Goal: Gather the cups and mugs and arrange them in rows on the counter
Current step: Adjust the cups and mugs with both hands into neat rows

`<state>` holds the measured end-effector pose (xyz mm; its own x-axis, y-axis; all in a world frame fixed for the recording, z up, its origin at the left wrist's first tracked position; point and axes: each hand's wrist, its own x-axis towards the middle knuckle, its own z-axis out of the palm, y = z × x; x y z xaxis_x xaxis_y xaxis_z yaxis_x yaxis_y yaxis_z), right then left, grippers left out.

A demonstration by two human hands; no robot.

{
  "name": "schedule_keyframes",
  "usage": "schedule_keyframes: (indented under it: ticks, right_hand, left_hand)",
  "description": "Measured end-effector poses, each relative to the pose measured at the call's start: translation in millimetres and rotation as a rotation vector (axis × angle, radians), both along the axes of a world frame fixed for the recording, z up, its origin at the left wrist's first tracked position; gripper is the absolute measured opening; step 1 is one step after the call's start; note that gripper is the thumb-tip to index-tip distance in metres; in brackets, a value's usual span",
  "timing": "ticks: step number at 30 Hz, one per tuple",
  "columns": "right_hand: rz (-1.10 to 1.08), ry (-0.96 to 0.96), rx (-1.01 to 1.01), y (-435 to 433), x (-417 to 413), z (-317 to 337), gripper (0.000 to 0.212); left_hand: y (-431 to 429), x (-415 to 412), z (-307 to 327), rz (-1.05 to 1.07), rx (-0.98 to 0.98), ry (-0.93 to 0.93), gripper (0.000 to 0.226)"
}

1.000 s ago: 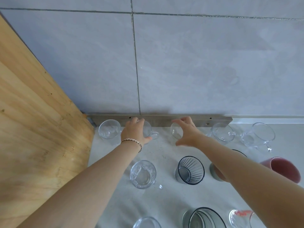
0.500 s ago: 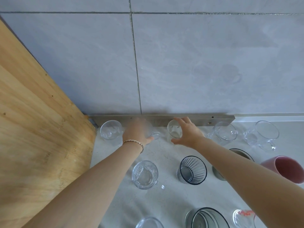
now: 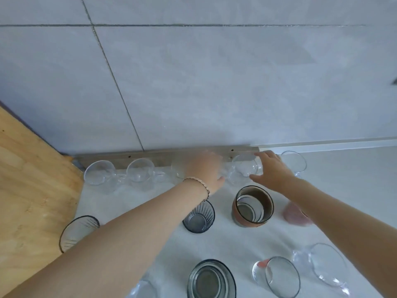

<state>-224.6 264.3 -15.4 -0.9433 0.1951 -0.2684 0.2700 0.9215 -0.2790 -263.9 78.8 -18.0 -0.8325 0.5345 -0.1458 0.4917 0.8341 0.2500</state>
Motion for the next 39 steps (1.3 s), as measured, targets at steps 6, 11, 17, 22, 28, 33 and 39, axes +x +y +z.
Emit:
schedule_keyframes:
  ticks: [6,11,17,22,28,33,39]
  right_hand:
    - [0.022,-0.120,-0.175,26.7,-3.4,-15.5,0.091]
    - [0.035,-0.093,-0.132,17.2,-13.3,-32.6,0.092]
    - [0.027,-0.025,-0.250,-2.8,-26.9,-37.7,0.089]
    - [0.069,-0.052,-0.292,-25.0,-38.6,-41.4,0.091]
    - [0.110,-0.077,-0.274,-23.4,-42.1,-41.2,0.096]
    - [0.003,-0.036,-0.105,24.4,-30.4,-21.7,0.081]
    - [-0.294,-0.126,0.145,106.8,-10.1,-15.7,0.084]
  left_hand:
    - [50.5,4.7,-12.5,0.153,-0.236,-0.078,0.068]
    - [19.1,-12.2,-20.9,0.396,-0.328,-0.151,0.072]
    - [-5.5,-18.9,-20.8,0.457,-0.163,-0.204,0.055]
    - [-10.5,-22.9,-23.3,0.451,-0.097,-0.219,0.054]
    - [-11.9,-24.3,-22.9,0.446,-0.114,-0.229,0.054]
    - [0.7,-16.6,-16.4,0.461,-0.203,-0.223,0.059]
    - [20.1,4.1,-14.1,0.366,-0.235,-0.110,0.052]
